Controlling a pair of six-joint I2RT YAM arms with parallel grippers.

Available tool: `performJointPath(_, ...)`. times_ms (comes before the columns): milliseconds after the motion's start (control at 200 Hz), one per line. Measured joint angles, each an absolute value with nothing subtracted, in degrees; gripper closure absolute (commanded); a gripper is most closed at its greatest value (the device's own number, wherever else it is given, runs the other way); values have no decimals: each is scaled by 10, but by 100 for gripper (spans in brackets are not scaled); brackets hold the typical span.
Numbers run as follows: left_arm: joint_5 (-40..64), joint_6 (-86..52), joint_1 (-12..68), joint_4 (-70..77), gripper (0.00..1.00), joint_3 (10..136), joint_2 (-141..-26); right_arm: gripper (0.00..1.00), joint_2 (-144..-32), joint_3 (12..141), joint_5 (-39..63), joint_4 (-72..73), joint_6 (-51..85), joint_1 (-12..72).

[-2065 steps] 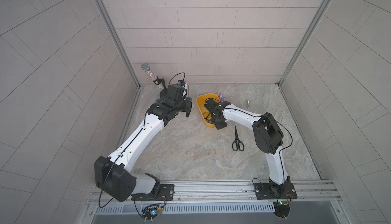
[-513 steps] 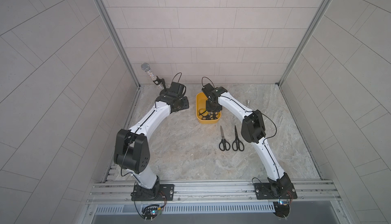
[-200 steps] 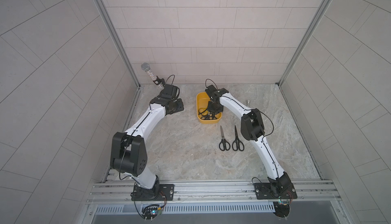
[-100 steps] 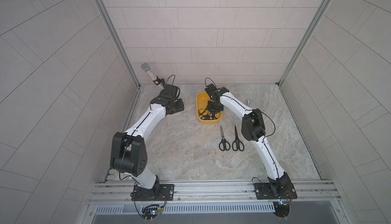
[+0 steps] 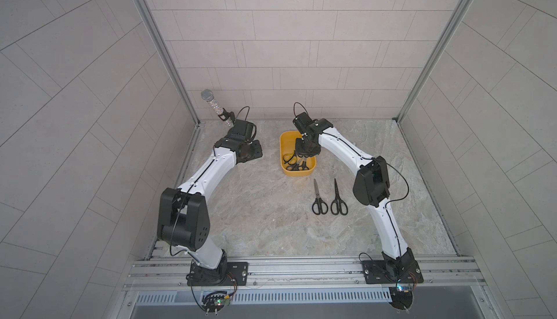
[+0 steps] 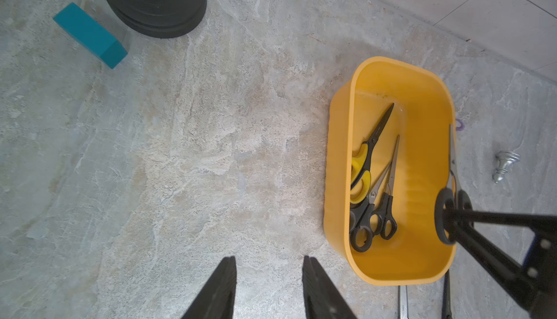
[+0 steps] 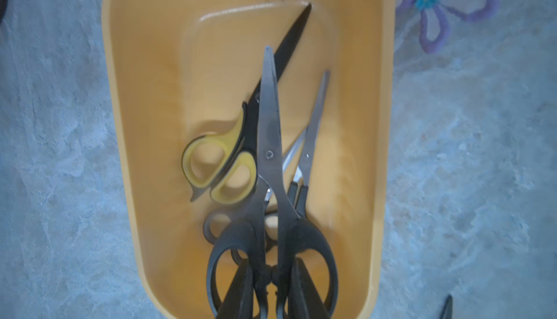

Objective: Take the scissors out of the storage box
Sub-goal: Pick up the scissors from the storage box, then place the scissors at the center of the board.

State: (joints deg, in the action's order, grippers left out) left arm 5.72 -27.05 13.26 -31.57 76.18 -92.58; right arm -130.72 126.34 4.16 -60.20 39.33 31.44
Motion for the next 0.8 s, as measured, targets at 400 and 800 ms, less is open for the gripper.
performJointPath(400,49,-269,139,-317,58,793,-945,100,-1094,959,44,-543,447,423)
performJointPath(800,34,-270,144,-344,58,803,-938,100,-1033,783,23,-453,549,532)
